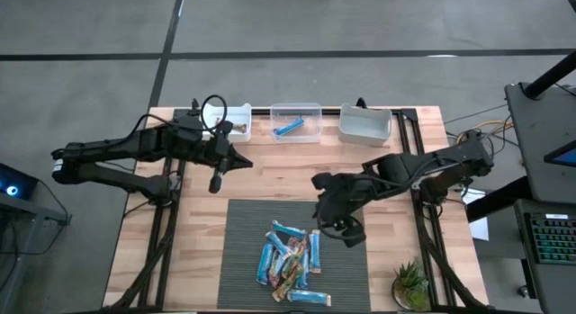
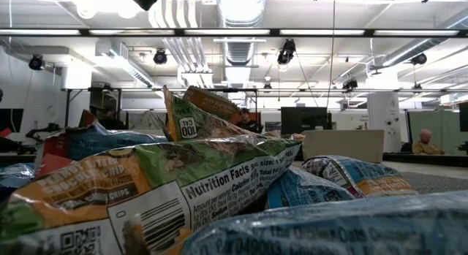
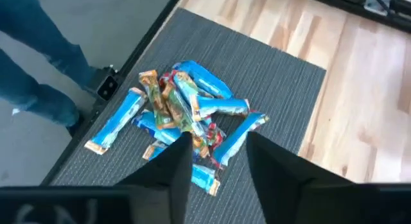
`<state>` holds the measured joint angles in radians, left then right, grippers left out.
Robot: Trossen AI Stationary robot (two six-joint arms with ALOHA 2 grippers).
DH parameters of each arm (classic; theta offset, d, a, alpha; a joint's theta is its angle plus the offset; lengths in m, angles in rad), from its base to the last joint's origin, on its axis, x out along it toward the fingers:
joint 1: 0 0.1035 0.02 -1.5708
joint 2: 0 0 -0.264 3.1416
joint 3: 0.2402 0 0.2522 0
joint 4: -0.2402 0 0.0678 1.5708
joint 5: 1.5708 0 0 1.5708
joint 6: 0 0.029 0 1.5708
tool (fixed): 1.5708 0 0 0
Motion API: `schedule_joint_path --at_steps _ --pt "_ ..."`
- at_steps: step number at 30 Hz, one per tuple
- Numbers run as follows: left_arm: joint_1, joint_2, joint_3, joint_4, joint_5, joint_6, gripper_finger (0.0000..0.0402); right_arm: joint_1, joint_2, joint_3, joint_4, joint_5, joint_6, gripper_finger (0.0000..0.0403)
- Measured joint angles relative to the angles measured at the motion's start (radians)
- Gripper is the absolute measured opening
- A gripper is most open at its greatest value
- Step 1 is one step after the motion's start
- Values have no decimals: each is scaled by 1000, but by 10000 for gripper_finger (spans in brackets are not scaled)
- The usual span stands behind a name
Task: Pick and place Granola Bars by type
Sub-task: Put the yellow granola bar into the gray bin
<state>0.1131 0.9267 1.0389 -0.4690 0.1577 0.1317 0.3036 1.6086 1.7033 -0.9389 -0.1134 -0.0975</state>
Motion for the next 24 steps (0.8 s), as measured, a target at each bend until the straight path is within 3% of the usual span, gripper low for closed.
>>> schedule_joint_path --at_steps 8,24 --pt "0 -2 0 0 0 14 0 21 48 56 -85 1 -163 195" --pt "0 -3 0 -3 0 26 0 51 110 54 -112 10 -410 201"
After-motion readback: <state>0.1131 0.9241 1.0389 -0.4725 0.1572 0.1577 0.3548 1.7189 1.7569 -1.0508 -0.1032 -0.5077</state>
